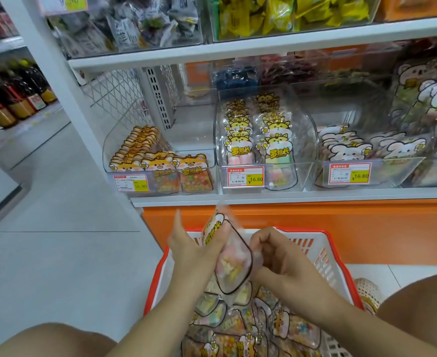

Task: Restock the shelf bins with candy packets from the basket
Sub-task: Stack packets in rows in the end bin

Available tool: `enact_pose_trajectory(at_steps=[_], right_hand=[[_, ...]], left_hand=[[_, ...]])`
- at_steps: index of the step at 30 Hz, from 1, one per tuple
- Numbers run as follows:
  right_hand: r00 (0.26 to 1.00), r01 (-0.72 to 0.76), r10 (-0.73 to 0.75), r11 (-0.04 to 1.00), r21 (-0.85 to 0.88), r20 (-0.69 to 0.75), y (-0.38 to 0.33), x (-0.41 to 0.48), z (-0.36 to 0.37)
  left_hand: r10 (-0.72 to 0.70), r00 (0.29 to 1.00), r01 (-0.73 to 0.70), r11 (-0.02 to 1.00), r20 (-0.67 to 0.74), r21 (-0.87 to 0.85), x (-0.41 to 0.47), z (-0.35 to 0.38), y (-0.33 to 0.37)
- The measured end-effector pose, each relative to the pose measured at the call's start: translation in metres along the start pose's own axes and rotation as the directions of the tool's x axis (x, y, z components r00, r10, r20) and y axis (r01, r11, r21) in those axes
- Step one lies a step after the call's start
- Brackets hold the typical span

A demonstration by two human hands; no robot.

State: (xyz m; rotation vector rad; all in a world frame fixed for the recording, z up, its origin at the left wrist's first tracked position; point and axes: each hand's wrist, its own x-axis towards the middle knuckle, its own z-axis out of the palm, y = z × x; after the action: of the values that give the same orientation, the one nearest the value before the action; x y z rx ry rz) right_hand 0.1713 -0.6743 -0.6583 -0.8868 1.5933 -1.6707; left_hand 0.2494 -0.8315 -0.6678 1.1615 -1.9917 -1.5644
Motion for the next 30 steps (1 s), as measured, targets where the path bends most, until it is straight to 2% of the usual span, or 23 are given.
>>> enact_pose_trajectory(at_steps=[1,2,3,5,7,9,11,12,15,20,24,27,28,30], right_hand=[[1.0,0.01,-0.01,1.0,-0.007,0.004,0.0,0.0,0.001],[1.0,0.017,-0.017,1.0,-0.017,0.016,0.0,0.001,0.001],[0.999,0.03,-0.028,0.999,-0.039,0.031,-0.001,0.001,0.002],[0.997,0.056,-0.05,0.994,-0.097,0.058,-0.002,0.001,0.002],[0.996,0.048,-0.041,0.994,-0.095,0.077,-0.004,0.002,-0.001],[0.997,-0.01,0.008,1.0,0.025,0.071,-0.007,0.008,-0.006],[0.994,-0.085,0.071,0.98,0.179,0.082,-0.01,0.014,-0.012],[0.992,-0.098,0.08,0.974,0.204,0.096,-0.011,0.016,-0.014],[0.992,-0.064,0.061,0.998,0.021,0.114,-0.013,0.015,-0.011],[0.994,-0.027,0.039,0.993,-0.111,0.106,-0.01,0.016,-0.004],[1.0,-0.007,0.008,0.999,-0.053,0.009,-0.017,0.02,-0.015],[0.998,0.028,-0.029,0.999,-0.015,-0.059,-0.023,0.024,-0.021],[0.997,0.046,-0.046,0.999,0.005,-0.067,-0.024,0.024,-0.02],[0.994,0.084,-0.083,0.996,0.021,-0.072,-0.027,0.022,-0.015]], left_hand=[[-0.148,0.984,0.16,0.98,0.104,-0.121,0.001,0.0,-0.003],[-0.232,0.948,0.281,0.931,0.217,-0.232,0.0,0.0,-0.005],[-0.266,0.916,0.358,0.881,0.301,-0.309,0.0,0.001,-0.006],[-0.234,0.907,0.369,0.843,0.351,-0.391,-0.001,0.002,-0.005],[-0.158,0.936,0.293,0.847,0.316,-0.444,0.002,0.004,-0.003],[-0.049,0.979,0.137,0.879,0.198,-0.458,0.005,0.002,0.001],[0.089,0.994,-0.061,0.935,0.067,-0.349,0.006,0.0,0.007],[0.171,0.985,-0.157,0.945,0.022,-0.287,0.005,-0.001,0.01],[0.332,0.943,-0.328,0.919,-0.02,-0.218,-0.004,0.0,0.019],[0.406,0.911,-0.386,0.901,0.07,-0.2,-0.017,0.003,0.022],[0.405,0.902,-0.362,0.898,0.149,-0.251,-0.009,-0.002,0.021],[0.366,0.878,-0.344,0.93,0.309,-0.128,-0.01,-0.005,0.021],[0.359,0.869,-0.354,0.932,0.342,-0.078,-0.011,-0.004,0.02],[0.387,0.851,-0.384,0.92,0.356,-0.081,-0.01,-0.001,0.018]])
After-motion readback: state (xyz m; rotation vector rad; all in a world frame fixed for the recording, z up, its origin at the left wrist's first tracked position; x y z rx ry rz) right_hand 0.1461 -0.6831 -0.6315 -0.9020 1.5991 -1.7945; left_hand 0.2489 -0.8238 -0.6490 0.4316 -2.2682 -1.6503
